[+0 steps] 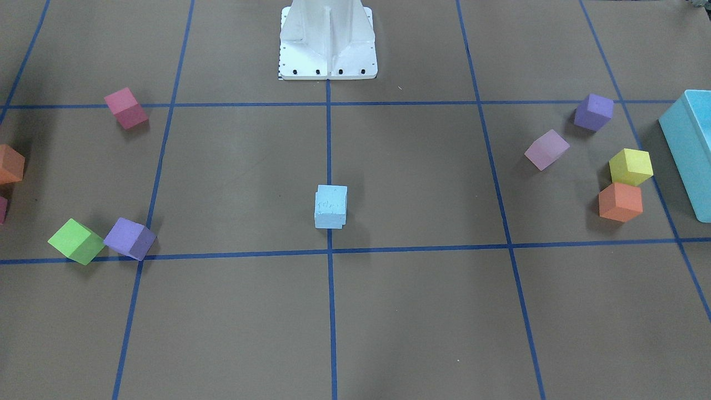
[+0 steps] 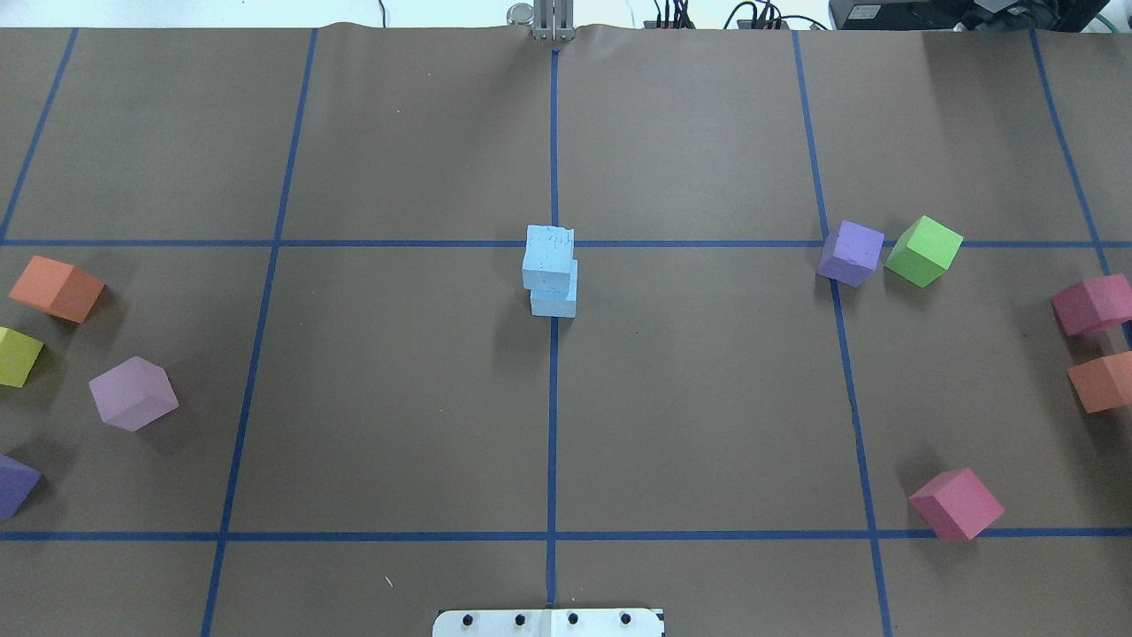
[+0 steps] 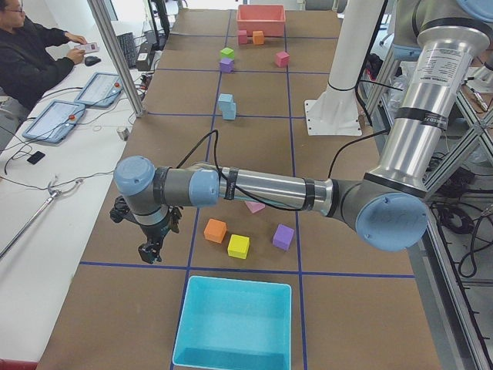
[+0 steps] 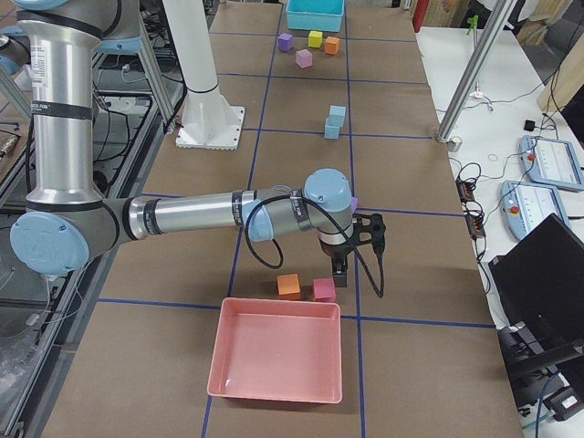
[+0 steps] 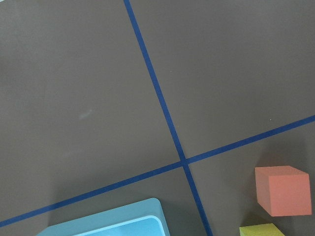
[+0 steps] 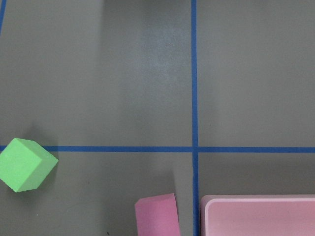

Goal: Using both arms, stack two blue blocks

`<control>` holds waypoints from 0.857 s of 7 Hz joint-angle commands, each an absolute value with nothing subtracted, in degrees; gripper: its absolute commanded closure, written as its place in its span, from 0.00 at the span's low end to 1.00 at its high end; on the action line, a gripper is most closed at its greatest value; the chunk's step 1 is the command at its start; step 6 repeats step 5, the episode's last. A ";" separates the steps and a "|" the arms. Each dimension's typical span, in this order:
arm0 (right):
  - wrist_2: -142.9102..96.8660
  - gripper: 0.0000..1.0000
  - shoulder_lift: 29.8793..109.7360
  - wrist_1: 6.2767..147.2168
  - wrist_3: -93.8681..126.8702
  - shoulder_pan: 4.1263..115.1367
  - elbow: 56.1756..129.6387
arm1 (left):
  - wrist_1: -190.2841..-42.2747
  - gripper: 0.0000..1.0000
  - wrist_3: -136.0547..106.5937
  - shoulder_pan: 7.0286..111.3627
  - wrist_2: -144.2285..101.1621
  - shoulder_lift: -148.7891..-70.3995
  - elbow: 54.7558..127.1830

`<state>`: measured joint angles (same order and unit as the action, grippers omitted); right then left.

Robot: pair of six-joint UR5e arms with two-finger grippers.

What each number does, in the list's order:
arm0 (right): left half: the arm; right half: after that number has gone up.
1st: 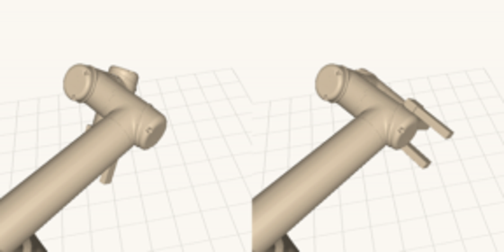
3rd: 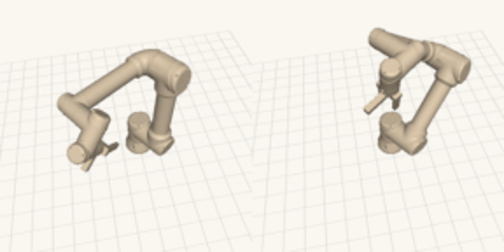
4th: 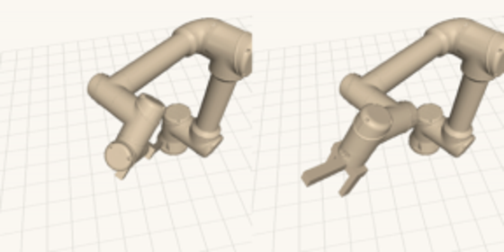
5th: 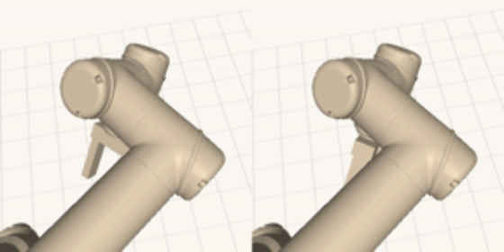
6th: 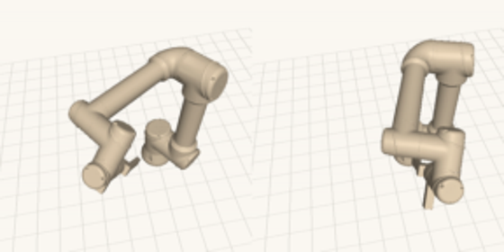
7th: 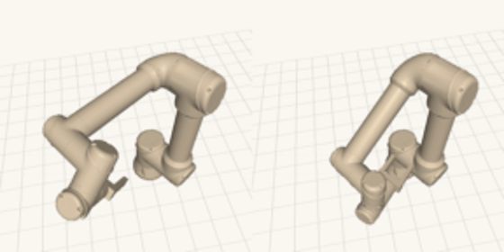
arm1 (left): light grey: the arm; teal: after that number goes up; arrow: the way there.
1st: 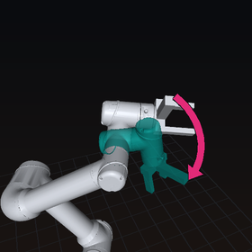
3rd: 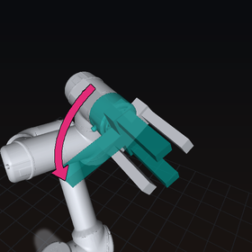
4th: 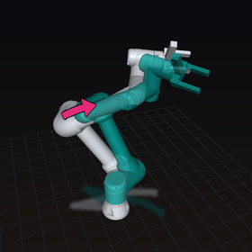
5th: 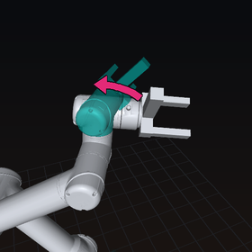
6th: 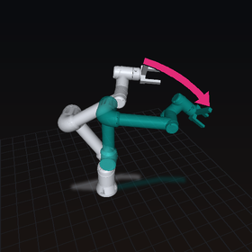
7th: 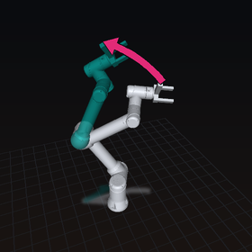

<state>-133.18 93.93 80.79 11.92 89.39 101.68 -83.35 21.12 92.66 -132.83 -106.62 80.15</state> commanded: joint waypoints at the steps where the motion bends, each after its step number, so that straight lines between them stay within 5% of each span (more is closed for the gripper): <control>1: -132.36 0.00 95.09 80.95 11.25 89.03 101.69 | -83.41 0.00 20.92 92.64 -132.89 -105.91 79.89; 6: -132.36 0.00 95.36 80.95 11.16 88.86 101.69 | -83.32 0.00 20.74 92.64 -132.80 -105.91 79.98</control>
